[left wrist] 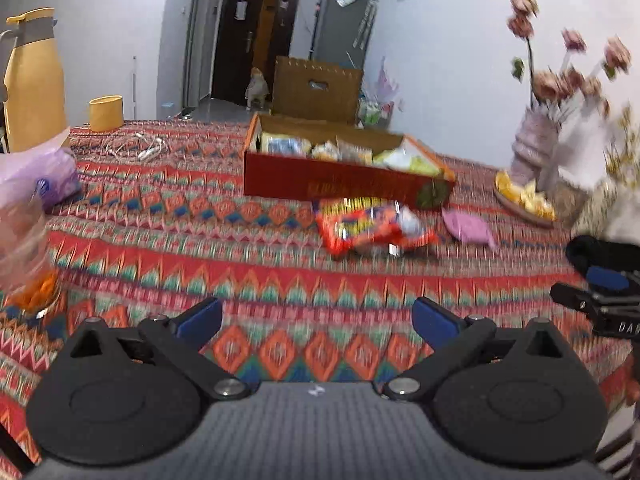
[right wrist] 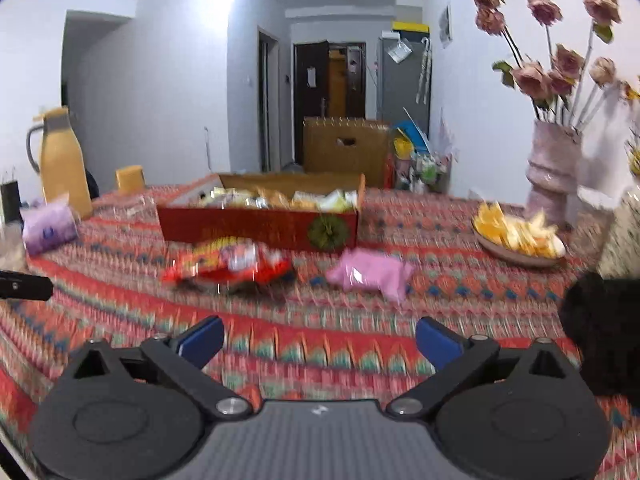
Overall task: Organize snacks
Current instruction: 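Move both grippers back to the last packets on the cloth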
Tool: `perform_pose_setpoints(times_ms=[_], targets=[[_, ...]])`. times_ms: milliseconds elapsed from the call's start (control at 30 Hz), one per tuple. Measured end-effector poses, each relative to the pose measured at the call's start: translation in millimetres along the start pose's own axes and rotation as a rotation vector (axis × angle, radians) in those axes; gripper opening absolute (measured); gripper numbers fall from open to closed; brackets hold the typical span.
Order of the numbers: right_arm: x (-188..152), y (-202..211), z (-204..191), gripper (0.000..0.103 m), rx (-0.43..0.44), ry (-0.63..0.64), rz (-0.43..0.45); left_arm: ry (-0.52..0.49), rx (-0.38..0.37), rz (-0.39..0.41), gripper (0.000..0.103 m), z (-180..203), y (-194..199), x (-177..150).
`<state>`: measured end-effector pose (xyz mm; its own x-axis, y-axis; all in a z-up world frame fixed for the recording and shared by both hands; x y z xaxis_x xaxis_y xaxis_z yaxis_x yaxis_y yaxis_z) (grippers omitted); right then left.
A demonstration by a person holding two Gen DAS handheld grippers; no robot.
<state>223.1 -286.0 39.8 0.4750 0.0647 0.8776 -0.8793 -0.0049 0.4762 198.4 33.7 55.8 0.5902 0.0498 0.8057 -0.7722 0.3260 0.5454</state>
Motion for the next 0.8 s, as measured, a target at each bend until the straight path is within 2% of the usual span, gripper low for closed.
perform_pose_setpoints(times_ms=[100, 267, 533, 800], targets=[[-23.7, 11.1, -2.4, 0.102, 0.008, -0.012, -0.043, 0.006, 0.041, -0.024, 0.103, -2.5, 5.6, -16.7], [-52.2, 26.1, -12.5, 0.102, -0.001, -0.009, -0.081, 0.031, 0.052, -0.05, 0.103, -3.8, 13.3, -37.2], [-64.2, 44.1, -20.1, 0.102, 0.004, -0.001, -0.074, -0.007, 0.031, -0.047, 0.103, 7.5, 23.3, -47.8], [-61.9, 39.7, -16.2, 0.102, -0.003, -0.015, -0.075, -0.016, 0.023, -0.06, 0.103, 10.0, 15.1, -45.0]])
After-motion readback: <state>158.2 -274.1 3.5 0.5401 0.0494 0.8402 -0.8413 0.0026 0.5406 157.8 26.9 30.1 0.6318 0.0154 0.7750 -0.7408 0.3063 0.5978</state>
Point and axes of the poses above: each gripper's, at about its wrist camera, not at the fingertips, and y roughly against the way its jaws point, z to its right, x to its top, the point moved 1 cm from there along -y, roughly the way its jaws point, and after that the axes turned 10 degrees about -x, right-handed, at the moved point
